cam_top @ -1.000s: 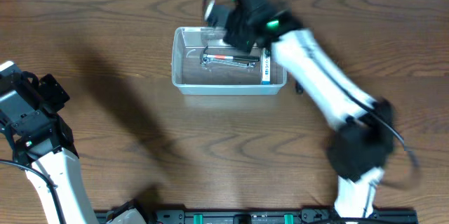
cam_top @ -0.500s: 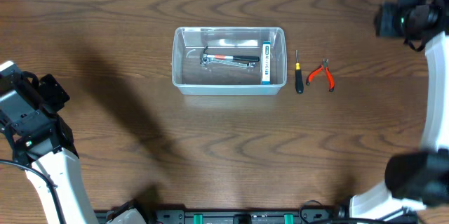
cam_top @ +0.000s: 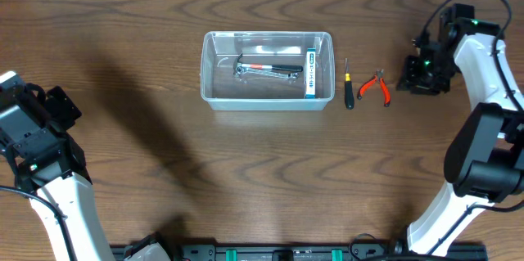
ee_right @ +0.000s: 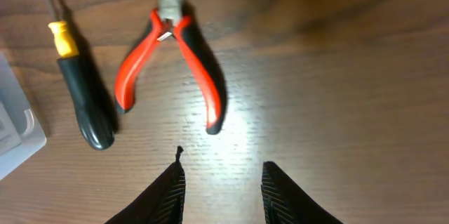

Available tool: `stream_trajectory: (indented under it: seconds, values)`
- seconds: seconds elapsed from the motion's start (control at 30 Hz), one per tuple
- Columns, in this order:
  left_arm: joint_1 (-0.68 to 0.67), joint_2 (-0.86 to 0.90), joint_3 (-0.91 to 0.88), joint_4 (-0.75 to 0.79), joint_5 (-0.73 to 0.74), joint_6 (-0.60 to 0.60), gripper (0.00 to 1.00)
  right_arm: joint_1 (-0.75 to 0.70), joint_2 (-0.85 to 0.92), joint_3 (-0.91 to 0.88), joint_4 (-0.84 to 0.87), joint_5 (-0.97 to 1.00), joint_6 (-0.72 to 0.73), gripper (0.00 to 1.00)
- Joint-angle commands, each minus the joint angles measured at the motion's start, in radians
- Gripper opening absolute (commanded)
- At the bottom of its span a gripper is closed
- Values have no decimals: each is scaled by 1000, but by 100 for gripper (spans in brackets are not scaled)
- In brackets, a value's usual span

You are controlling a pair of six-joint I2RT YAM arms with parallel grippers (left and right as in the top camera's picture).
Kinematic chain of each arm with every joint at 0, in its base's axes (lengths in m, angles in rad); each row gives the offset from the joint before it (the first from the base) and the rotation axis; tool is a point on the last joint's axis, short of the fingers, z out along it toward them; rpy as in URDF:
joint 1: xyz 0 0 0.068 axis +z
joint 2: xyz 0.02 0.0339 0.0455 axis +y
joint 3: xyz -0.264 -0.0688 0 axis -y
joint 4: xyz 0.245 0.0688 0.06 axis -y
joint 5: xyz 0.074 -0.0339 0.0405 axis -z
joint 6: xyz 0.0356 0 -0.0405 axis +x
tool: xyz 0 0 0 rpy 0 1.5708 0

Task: Pack container
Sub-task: 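Move the right gripper to the red-handled pliers and grasp them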

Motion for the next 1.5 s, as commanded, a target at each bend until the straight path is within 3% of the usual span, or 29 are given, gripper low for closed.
stream_trajectory:
  seconds: [0.0, 0.4, 0.53, 1.03, 1.47]
  values:
    - [5, 5, 18, 0, -8, 13, 98, 21, 13, -6, 9, 61, -56, 35]
    - [5, 5, 18, 0, -8, 13, 98, 107, 33, -79, 88, 69, -120, 43]
    - [5, 5, 18, 0, -8, 14, 98, 116, 35, -101, 142, 80, -114, 34]
    - [5, 5, 18, 0, -8, 13, 98, 114, 83, -145, 227, 104, -92, 31]
    - [5, 5, 18, 0, -8, 14, 98, 113, 122, -145, 234, 105, -89, 9]
